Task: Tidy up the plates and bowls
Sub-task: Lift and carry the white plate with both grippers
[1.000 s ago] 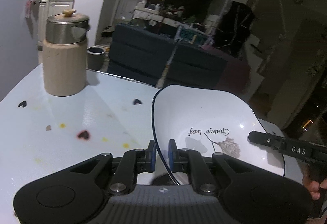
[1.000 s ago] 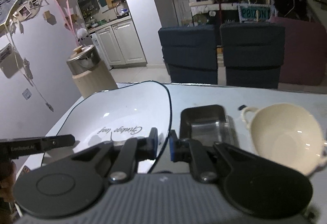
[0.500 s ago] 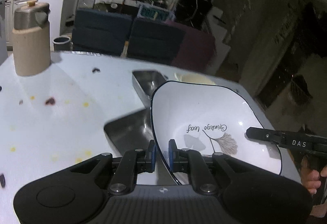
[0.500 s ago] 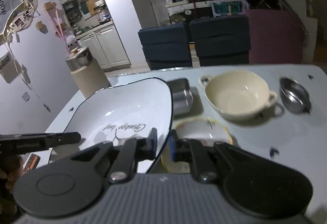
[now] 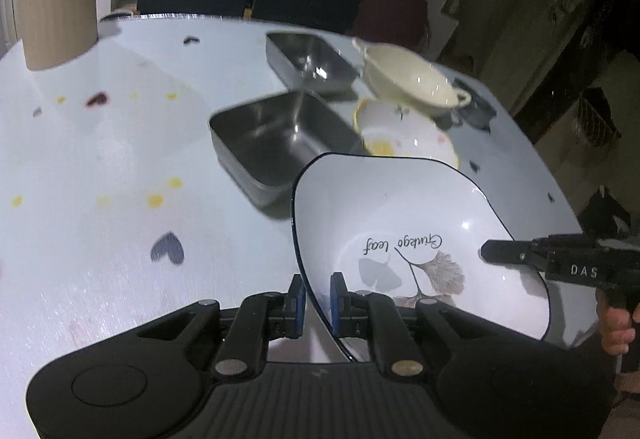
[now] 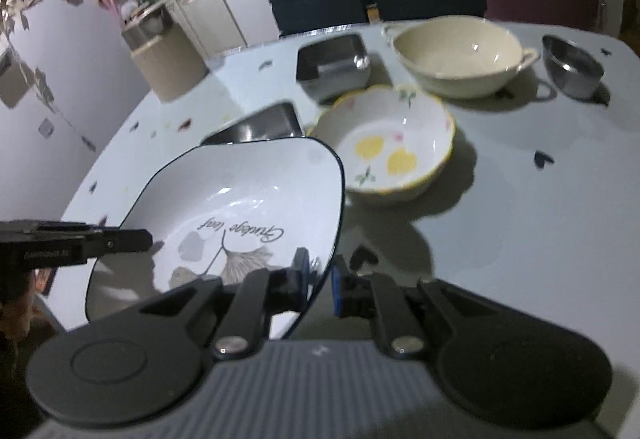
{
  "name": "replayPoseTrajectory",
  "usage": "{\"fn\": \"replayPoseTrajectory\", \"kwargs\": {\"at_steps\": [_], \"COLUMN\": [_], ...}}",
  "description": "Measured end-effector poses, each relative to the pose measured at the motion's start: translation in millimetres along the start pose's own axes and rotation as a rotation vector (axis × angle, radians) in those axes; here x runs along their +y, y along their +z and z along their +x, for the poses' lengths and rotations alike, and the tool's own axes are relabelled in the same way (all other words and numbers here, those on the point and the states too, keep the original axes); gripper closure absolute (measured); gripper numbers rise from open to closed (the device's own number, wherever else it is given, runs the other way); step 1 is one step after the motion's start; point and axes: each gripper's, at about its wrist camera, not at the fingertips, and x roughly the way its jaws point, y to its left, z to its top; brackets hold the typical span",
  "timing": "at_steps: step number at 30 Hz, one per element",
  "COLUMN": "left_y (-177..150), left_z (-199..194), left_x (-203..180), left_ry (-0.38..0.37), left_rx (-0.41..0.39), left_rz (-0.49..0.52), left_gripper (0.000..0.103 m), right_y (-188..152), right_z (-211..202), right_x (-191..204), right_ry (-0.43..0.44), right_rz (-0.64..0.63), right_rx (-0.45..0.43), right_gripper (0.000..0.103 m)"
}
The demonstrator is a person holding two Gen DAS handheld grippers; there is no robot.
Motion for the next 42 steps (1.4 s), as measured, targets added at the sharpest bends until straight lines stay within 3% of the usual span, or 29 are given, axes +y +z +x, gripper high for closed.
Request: {"fn": "replayPoseTrajectory", "kwargs": {"at_steps": [9, 19, 42], "left_y": [-7, -10, -9], "left_z": [21, 35, 43], "left_x": [1, 4, 7], "left_ry": [0.01, 0.024, 0.018], "left_rx": [0.084, 0.128, 0.153], "left_rz": [0.01, 0.018, 0.043], "left_gripper": [0.088, 0.087, 0.088], "right_y": [-10, -16, -16], "right_z": [22, 30, 39], "right_x": [-8, -8, -7], "right_ry": [-0.02, -0.038, -0.062], "right_rz": [0.02, 0.017, 0.011], "right_rx": [0.105, 0.166, 0.2], "right_gripper": [0.089, 0.089, 0.089]}}
